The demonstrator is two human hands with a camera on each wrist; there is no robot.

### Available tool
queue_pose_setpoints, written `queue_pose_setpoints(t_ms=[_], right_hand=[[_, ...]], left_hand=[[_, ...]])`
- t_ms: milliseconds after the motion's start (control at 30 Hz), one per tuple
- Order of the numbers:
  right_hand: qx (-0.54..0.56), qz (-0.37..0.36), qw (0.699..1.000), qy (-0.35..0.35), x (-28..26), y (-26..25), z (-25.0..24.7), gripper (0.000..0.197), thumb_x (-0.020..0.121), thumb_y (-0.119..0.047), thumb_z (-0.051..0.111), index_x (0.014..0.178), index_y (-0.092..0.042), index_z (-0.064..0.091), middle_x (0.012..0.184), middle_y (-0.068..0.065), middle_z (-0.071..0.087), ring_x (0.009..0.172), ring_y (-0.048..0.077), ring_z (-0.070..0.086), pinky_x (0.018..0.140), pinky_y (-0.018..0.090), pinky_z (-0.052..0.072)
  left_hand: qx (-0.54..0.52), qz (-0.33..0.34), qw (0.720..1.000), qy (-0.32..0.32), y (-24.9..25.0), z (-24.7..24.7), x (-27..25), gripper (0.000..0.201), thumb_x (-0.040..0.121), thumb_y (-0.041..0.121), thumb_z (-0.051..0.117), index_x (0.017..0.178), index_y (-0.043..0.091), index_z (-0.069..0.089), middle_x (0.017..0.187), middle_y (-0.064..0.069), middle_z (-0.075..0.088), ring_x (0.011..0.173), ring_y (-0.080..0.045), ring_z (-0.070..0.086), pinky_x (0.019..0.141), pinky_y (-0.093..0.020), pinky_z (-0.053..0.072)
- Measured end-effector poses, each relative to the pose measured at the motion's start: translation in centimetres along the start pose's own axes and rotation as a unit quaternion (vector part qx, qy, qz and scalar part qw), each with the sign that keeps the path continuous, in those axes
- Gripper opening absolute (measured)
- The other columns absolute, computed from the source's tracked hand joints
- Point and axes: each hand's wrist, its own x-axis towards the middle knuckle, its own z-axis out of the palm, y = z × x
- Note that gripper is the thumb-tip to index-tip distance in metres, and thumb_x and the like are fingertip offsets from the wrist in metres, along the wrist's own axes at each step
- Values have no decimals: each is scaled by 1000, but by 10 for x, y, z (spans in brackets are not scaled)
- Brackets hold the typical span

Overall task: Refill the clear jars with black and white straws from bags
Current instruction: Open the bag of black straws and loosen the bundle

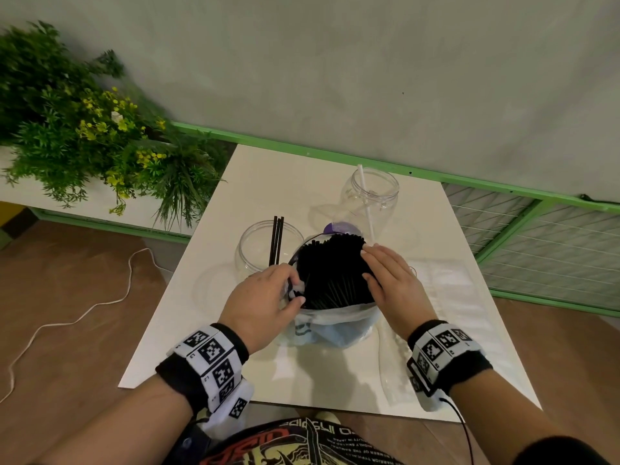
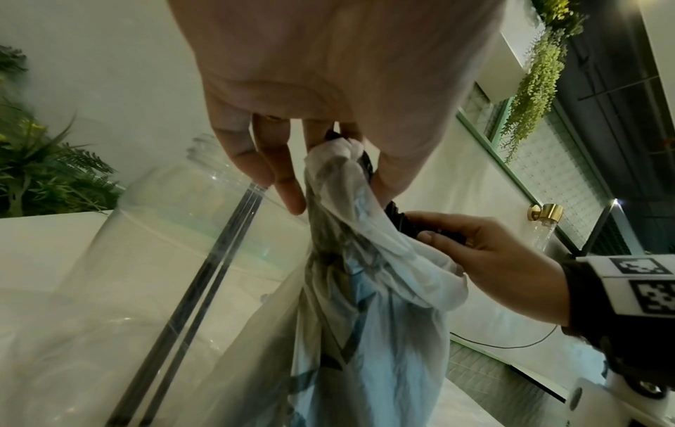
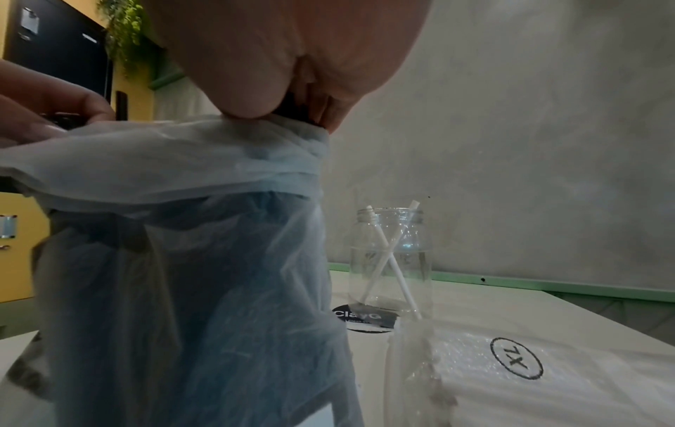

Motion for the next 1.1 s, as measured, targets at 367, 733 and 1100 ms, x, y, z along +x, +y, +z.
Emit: queue_pose_setpoints(t_ms=[367, 733, 1100], right_hand=[[37, -43, 997, 55, -14, -46, -11, 34, 94, -18, 55, 126, -11, 51, 124, 9, 53, 109, 26, 50, 100, 33, 39], [98, 112, 979, -139, -9, -64, 16, 45, 83, -38, 68, 118, -12, 60, 110, 1, 59, 97, 21, 57, 81, 26, 47], [138, 149, 974, -98, -6, -72, 27, 30, 77, -28, 72, 104, -17, 65, 94, -4, 60, 88, 14, 41, 75, 23, 37]], left_hand=[[-103, -40, 994, -22, 8, 5, 6, 36, 84, 4, 61, 98, 33, 47, 106, 12, 53, 96, -5, 51, 79, -7, 39], [-161, -34, 986, -40, 16, 11, 8, 51, 77, -12, 51, 102, 33, 49, 107, 9, 52, 101, -3, 51, 85, -10, 40], [-196, -11, 979, -49, 22, 8, 6, 47, 82, -10, 49, 104, 31, 54, 92, 10, 64, 86, -1, 59, 77, -9, 43]])
